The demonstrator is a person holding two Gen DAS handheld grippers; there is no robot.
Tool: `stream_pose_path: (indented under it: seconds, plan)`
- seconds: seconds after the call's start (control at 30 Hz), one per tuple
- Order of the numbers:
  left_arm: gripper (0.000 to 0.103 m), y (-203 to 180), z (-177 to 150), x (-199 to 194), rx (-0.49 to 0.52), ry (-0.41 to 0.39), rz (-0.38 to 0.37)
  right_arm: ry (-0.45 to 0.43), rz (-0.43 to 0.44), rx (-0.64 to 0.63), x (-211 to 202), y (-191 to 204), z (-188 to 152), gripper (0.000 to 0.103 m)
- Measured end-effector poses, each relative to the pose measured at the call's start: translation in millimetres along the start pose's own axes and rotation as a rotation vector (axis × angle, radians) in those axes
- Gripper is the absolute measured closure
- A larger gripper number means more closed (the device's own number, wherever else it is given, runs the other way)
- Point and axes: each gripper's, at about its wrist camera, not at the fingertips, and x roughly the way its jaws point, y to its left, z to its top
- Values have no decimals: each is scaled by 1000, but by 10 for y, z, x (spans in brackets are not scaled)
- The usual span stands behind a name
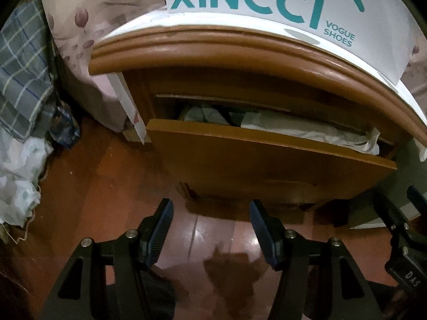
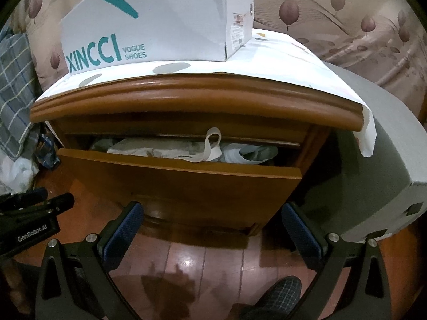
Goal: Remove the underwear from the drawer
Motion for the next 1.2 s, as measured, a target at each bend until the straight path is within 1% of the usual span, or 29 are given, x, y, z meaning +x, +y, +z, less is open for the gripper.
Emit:
stream_pose_path:
  seconds: [0.13,0.2,0.27,0.37,0.43,0.47,0.57,0.63,0.7,0.8,0.9,1.07,1.2]
  plan:
    - [42,60,18,11,-45,25,-43,-12,-14,2,-6,-44,5,0]
    - [42,108,42,13,-67,27,-62,-15,-7,19,-13,-72,21,0]
    - [42,147,58,12,-84,29,-72,-4,-9,28,-24,-91,20,0]
    - [42,252,79,4,-137,39,-109,-5,-15,46,-28,-143,32,0]
    - [42,360,98,7,-196,46,-144,23,-14,66,-19,-166,38,0]
    - [42,423,109,7,-235,48,-162,4,-15,72,-30,-193,37,0]
    - [42,551,124,25,-342,57,-214,6,-2,112,-48,-274,50,0]
    - [42,645,142,71,-426,71,-267,1,-4,123,-64,-310,57,0]
    - [42,698,149,133,-488,83,-303,-2,1,135,-80,-337,74,0]
    - [42,717,180,206,-563,95,-353,-10,1,139,-112,-374,100,0]
    - [41,747,207,311,-635,88,-400,-13,-8,142,-141,-414,131,0]
    - [38,764,207,468,-729,82,-453,-20,-3,173,-198,-532,206,0]
    - [38,807,221,630,-789,100,-477,-35,-6,187,-237,-622,250,0]
